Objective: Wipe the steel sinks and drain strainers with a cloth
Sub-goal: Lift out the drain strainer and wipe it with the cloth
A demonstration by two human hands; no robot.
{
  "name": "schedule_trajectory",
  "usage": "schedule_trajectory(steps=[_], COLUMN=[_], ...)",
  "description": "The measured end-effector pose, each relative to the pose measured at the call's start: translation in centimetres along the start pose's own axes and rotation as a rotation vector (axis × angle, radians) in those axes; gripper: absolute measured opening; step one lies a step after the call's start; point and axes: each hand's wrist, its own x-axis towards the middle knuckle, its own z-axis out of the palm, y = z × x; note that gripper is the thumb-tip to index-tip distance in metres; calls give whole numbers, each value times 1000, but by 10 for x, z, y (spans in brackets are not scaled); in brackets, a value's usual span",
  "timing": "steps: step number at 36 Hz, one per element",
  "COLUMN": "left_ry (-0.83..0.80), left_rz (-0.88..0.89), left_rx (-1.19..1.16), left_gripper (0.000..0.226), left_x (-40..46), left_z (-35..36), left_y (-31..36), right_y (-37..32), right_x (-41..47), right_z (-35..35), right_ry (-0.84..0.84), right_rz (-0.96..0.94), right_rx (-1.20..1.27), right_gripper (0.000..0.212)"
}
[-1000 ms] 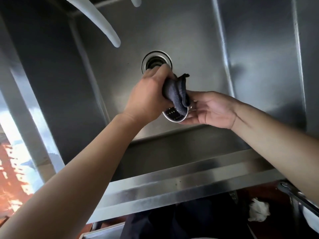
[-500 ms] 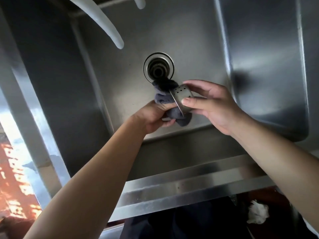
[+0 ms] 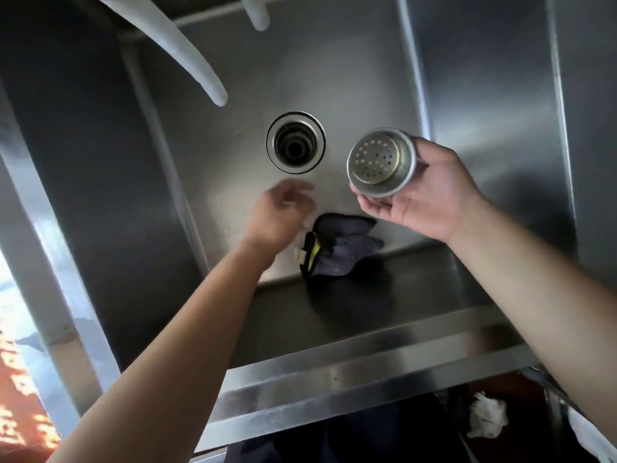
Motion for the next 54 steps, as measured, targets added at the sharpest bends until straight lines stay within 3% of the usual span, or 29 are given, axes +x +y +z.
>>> schedule_trajectory(steps=[2, 4, 7, 10, 18, 24, 28, 31, 33, 35, 39, 42, 47, 51, 54], left_ry=[11, -41, -99, -41, 156, 223, 301, 352, 363, 366, 345, 304, 291, 329, 346], left_rz=[44, 73, 126, 146, 89, -23, -106, -137, -150, -156, -156, -171, -185, -203, -181], left_rx=[-253, -358, -329, -285, -385, -516, -575, -603, -602, -588, -578, -563, -503, -443, -388], left_gripper=[26, 30, 33, 31, 23, 22, 26, 26, 27, 28, 23, 22, 26, 22, 19], left_x=[0, -1, 1, 8, 26, 41, 53, 61, 67, 73, 82, 89, 107, 123, 133], left_z=[-13, -22, -21, -13, -16, -32, -43, -47, -47, -46, -40, -33, -22, -15, -13], left_y=[14, 24, 31, 31, 16, 8, -2, -10, -14, -16, -14, -10, -7, -8, -8], right_y=[2, 5, 10, 18, 27, 27, 33, 39, 40, 36, 26, 21, 13, 15, 16], right_x=[6, 13, 24, 33, 64, 93, 121, 146, 159, 169, 169, 162, 150, 145, 145], right_z=[4, 8, 15, 22, 29, 22, 30, 41, 46, 47, 47, 44, 41, 41, 43], right_ry=[20, 47, 95, 107, 167, 263, 455, 459, 404, 421, 467, 456, 370, 351, 364], right_rz=[-3, -5, 5, 21, 41, 15, -186, -355, -301, -262, -324, -332, -286, -285, -314], right_rx=[0, 1, -11, -73, -213, -268, -467, -702, -973, -1085, -1057, -1038, -767, -736, -720], right_gripper=[34, 32, 41, 50, 12, 14, 17, 19, 40, 36, 18, 21, 26, 29, 20])
